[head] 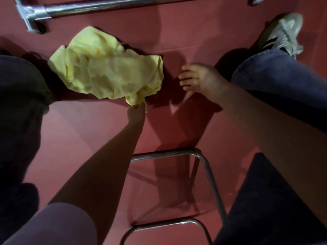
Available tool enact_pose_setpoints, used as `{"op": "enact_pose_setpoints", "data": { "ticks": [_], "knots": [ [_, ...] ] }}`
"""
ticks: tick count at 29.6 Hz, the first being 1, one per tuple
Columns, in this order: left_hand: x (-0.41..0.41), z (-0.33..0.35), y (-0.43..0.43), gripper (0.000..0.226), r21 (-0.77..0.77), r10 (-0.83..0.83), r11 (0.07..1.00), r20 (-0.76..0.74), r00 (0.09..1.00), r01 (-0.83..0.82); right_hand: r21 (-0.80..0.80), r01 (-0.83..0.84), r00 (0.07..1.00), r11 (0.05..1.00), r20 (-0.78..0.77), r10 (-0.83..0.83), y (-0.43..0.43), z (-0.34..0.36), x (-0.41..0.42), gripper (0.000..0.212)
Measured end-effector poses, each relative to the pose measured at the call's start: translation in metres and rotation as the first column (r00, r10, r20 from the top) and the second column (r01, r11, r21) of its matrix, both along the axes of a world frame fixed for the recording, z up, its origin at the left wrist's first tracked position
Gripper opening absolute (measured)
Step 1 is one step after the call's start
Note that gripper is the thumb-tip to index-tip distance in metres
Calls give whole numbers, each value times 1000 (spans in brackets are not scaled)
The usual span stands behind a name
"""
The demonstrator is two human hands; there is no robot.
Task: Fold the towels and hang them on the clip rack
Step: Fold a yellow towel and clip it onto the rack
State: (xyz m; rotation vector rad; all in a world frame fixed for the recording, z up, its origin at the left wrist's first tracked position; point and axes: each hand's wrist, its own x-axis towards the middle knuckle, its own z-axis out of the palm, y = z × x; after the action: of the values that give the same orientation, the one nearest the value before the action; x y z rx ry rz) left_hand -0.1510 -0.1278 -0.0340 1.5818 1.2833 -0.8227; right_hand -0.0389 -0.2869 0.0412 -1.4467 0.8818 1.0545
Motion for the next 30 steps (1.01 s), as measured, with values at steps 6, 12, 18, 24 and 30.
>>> {"op": "enact_pose_setpoints", "data": {
  "ticks": [6, 12, 18, 24, 30],
  "knots": [
    [23, 48, 31, 8, 67, 109, 989, 242, 964, -129, 42, -67, 998, 997, 12, 66, 27, 31, -38, 17],
    [49, 134, 51, 28, -201, 348, 935, 363, 864, -292, 68, -76, 987, 995, 147, 65, 41, 94, -59, 12],
    [32, 215, 66, 22, -334, 65, 930, 555, 829, 151, 144, -46, 957, 988, 291, 2, 50, 153, -62, 14],
    [24, 308, 91, 33, -202, -302, 753, 740, 601, 627, 134, -286, 802, 949, 576, 160, 61, 221, -65, 17],
    [8, 398, 94, 36, -215, -309, 597, 827, 469, 773, 82, -503, 609, 860, 740, 286, 73, 283, -88, 27]
  ]
}}
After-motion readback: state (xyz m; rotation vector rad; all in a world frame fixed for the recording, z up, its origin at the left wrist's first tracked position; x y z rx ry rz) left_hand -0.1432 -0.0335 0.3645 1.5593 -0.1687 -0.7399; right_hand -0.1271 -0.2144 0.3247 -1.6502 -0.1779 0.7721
